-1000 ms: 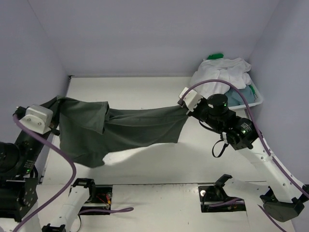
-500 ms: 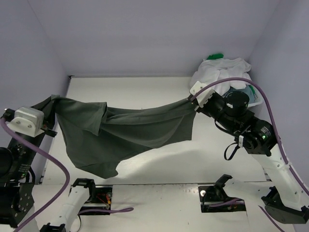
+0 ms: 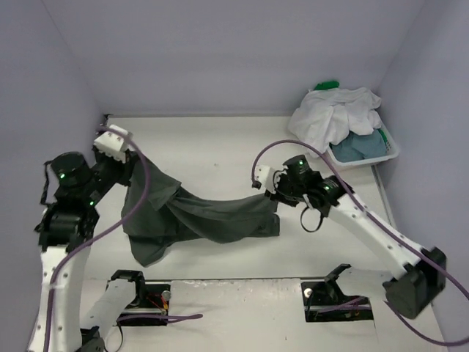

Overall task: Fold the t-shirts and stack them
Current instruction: Flatten out the crumpled T-shirt at the center of the board.

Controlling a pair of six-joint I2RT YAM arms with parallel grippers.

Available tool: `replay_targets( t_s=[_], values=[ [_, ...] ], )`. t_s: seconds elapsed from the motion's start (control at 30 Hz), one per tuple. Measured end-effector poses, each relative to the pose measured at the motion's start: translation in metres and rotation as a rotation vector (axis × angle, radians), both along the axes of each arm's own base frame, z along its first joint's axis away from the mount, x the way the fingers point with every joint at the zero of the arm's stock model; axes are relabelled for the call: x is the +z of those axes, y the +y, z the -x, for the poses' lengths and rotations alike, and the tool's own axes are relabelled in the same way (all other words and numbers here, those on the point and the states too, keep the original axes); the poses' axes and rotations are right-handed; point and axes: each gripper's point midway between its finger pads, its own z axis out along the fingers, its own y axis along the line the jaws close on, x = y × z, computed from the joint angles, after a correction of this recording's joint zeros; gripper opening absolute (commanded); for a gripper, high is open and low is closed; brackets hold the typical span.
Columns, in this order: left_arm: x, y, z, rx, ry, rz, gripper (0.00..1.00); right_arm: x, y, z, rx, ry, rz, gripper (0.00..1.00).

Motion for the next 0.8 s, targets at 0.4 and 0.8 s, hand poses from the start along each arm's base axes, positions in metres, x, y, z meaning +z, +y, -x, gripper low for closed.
replay_targets(
  t_s=[0.4,0.8],
  values=[
    [-0.115,-0.007,-0.071,0.009,0.315,0.032,0.0,-0.101,-0.016,-0.047,-0.113,0.257,0.061,0.34],
    [-0.098,-0.009,-0.057,0.0,0.222,0.055,0.0,-0.106,0.052,-0.019,0.097,0.309,0.01,0.41]
  ],
)
